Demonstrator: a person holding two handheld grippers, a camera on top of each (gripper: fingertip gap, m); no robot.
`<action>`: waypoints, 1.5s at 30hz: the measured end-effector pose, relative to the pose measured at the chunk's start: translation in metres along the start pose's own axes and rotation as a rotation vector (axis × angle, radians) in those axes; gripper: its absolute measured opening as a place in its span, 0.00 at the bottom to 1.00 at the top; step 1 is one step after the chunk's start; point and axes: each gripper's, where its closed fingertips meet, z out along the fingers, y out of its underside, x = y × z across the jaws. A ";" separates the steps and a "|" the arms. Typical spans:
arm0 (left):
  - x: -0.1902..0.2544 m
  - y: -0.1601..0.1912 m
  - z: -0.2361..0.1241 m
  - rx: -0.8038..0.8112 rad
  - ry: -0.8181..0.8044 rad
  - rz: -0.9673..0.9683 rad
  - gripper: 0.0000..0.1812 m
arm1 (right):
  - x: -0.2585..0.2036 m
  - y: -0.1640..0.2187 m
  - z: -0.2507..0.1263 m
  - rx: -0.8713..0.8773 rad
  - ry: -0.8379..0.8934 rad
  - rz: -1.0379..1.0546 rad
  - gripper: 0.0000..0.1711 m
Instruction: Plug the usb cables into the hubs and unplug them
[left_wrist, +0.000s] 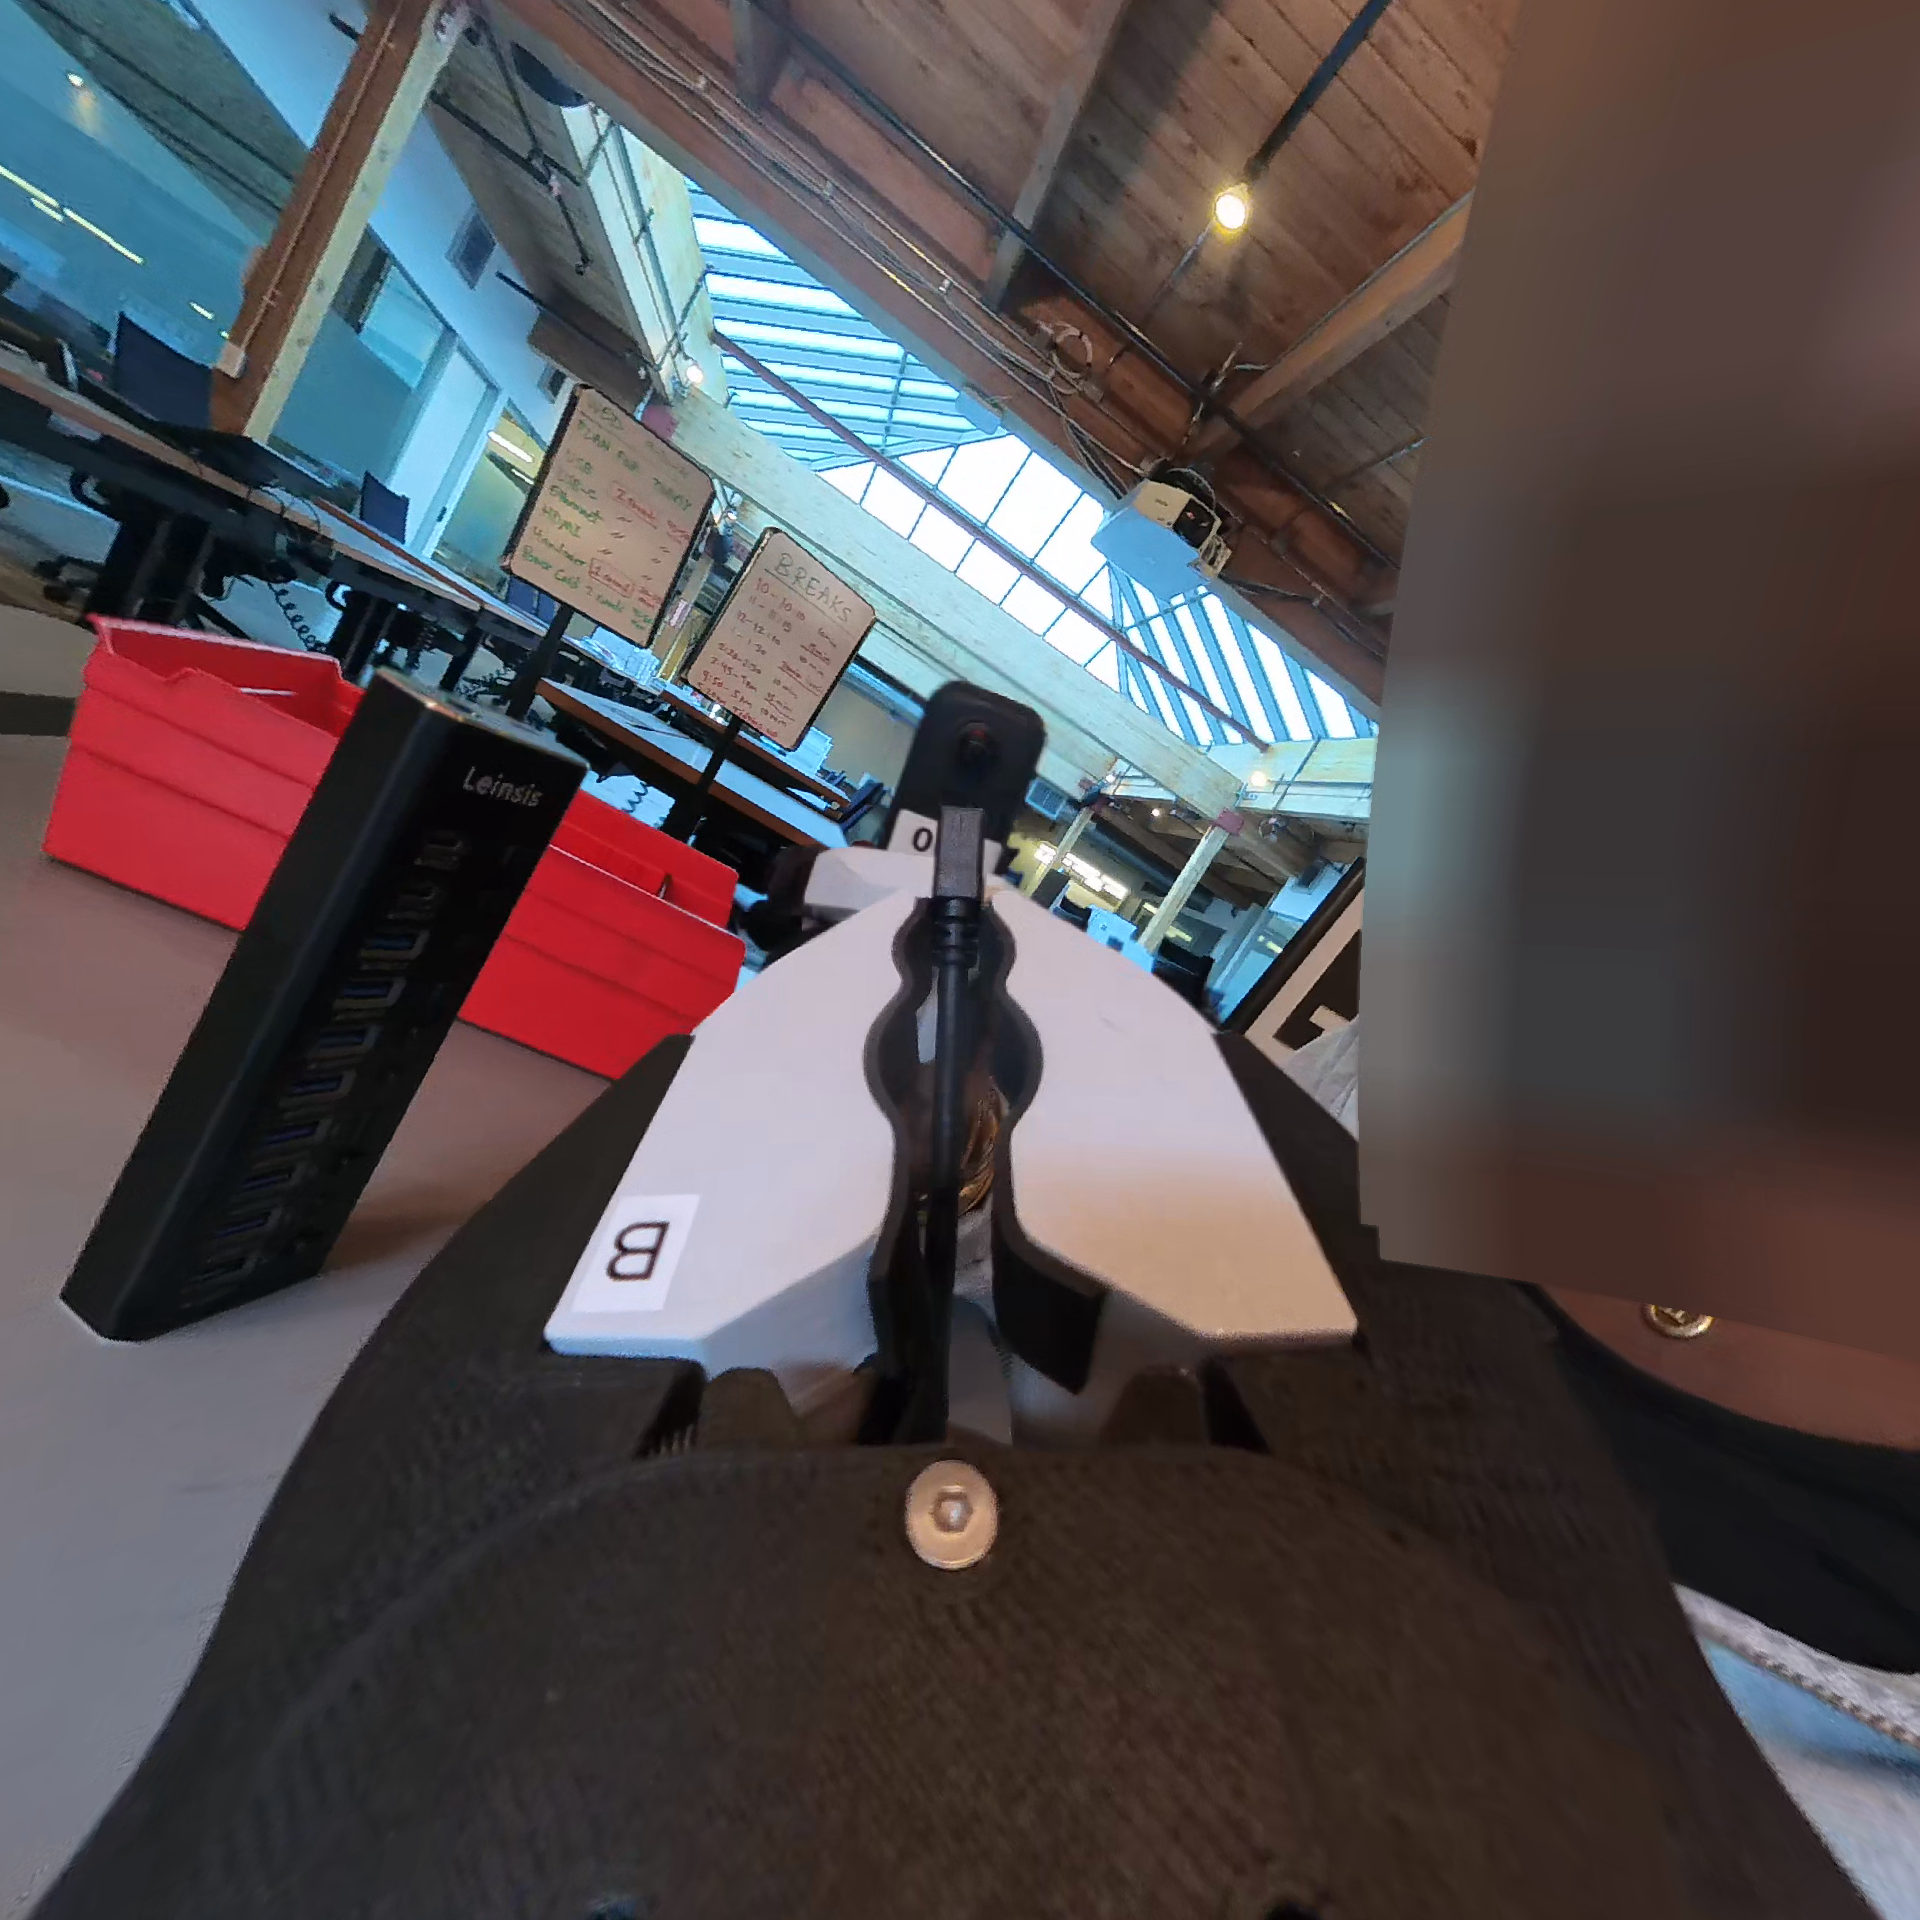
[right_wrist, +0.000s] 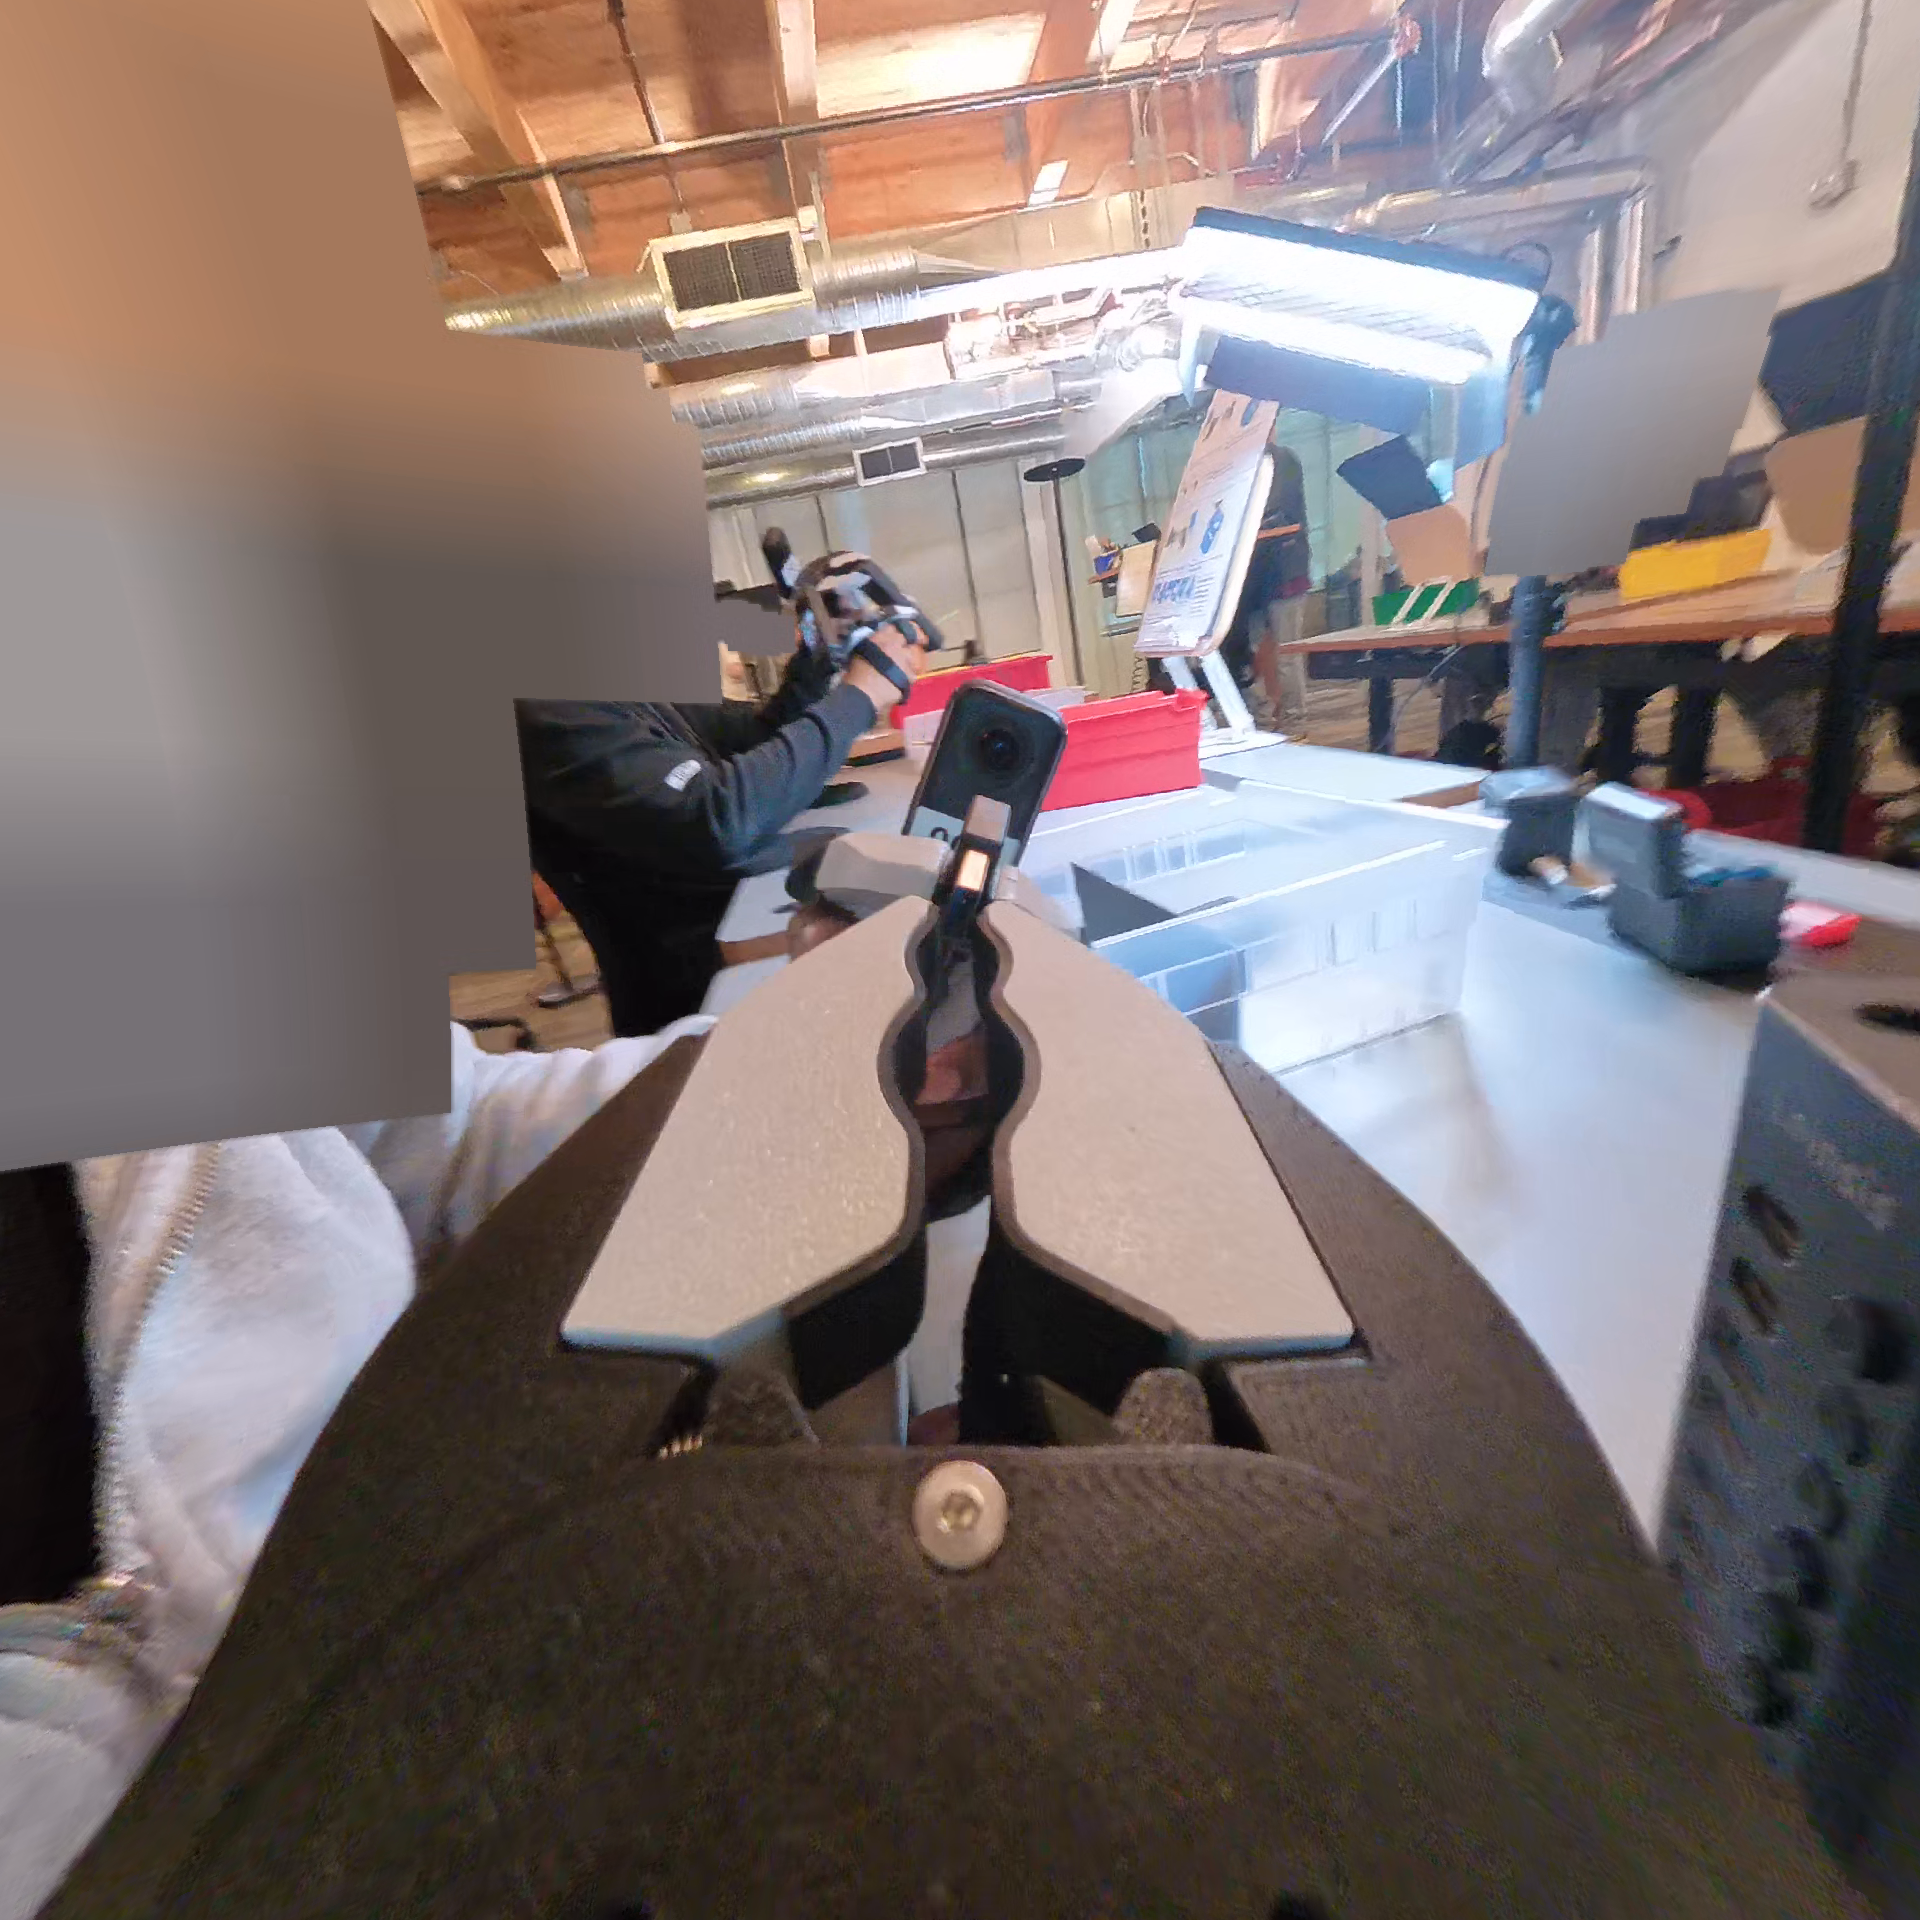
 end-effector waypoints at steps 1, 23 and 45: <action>-0.001 -0.001 0.000 0.013 0.001 -0.031 0.04 | 0.002 -0.001 -0.001 0.002 0.025 -0.086 0.06; 0.016 0.001 0.004 -0.039 0.019 0.133 0.14 | 0.000 -0.012 -0.010 -0.009 0.221 -0.708 0.08; -0.008 0.040 -0.015 -0.575 -0.336 1.631 0.10 | -0.022 0.049 -0.024 -0.453 -0.321 0.455 0.07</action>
